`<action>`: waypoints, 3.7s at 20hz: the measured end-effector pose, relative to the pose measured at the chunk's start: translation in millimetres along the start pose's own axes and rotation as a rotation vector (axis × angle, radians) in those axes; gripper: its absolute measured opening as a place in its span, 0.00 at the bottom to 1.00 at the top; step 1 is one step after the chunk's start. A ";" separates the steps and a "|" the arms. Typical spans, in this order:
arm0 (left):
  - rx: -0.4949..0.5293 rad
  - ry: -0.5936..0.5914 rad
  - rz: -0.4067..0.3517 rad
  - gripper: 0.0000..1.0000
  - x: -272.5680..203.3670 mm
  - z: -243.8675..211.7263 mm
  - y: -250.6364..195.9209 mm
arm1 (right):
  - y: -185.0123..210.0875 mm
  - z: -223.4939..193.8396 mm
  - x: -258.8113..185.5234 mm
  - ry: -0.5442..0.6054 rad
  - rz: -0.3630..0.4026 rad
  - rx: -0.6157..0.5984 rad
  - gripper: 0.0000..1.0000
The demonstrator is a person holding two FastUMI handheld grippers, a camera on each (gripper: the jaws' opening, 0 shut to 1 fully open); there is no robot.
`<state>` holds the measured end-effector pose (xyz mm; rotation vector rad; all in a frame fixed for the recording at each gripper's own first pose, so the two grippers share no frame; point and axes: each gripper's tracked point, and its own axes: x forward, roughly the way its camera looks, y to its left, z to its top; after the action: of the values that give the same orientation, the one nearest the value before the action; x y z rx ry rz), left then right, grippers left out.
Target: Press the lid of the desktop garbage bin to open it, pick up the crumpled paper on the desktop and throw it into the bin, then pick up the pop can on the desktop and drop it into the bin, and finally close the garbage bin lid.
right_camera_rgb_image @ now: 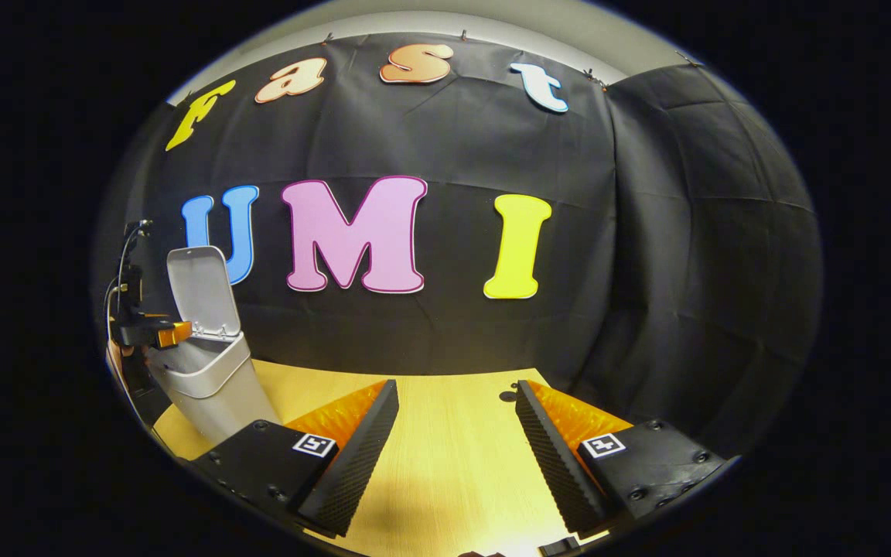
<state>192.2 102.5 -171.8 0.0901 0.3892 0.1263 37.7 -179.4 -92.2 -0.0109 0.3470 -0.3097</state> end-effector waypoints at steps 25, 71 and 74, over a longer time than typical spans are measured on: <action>-0.003 -0.257 -0.009 0.95 45.0 190.9 29.7 | 50.5 50.9 50.8 -0.110 0.103 -0.096 0.98; -0.008 -0.019 -0.058 1.00 -52.0 -50.0 -8.2 | 133.5 -41.9 29.9 0.105 0.281 -0.089 0.98; -0.011 -0.055 -0.062 1.00 -51.6 -53.2 -11.4 | 135.8 -45.2 30.6 0.110 0.287 -0.099 0.98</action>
<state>125.6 87.5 -202.9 0.0709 0.3357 0.0646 90.2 -57.3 -153.6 -0.0414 0.4667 -0.0088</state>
